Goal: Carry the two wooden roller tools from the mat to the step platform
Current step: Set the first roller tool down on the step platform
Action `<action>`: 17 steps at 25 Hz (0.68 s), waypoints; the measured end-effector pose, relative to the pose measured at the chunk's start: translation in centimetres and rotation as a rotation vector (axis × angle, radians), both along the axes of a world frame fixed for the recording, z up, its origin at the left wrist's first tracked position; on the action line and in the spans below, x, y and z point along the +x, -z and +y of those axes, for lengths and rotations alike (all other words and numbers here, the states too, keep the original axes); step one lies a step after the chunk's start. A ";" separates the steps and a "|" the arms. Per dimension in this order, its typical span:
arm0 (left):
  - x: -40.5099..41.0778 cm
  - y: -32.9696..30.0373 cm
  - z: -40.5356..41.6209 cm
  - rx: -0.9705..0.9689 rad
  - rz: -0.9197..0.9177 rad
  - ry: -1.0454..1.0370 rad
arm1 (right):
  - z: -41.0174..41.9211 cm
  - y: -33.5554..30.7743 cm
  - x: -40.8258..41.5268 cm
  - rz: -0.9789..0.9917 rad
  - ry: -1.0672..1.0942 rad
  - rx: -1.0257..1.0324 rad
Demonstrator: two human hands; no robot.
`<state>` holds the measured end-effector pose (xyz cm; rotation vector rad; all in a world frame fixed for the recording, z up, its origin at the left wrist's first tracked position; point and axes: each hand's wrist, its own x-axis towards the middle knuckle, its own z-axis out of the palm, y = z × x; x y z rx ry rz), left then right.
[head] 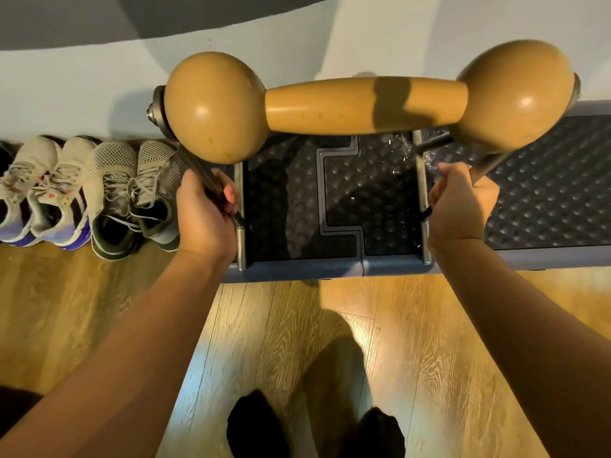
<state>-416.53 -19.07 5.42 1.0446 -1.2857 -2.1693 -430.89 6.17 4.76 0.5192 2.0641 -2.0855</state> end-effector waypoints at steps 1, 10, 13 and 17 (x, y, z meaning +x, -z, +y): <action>0.0 0.1 0.1 -0.002 0.000 -0.004 | 0.0 0.0 0.1 0.003 0.000 -0.016; -0.3 0.1 0.4 -0.044 -0.066 -0.004 | 0.1 -0.7 0.6 -0.065 0.003 0.026; -0.1 -0.2 0.4 -0.049 -0.141 0.001 | 0.2 -1.0 0.7 -0.076 -0.038 0.063; 0.5 -0.9 1.3 -0.064 -0.272 0.040 | 1.0 -1.2 0.5 -0.147 -0.092 0.146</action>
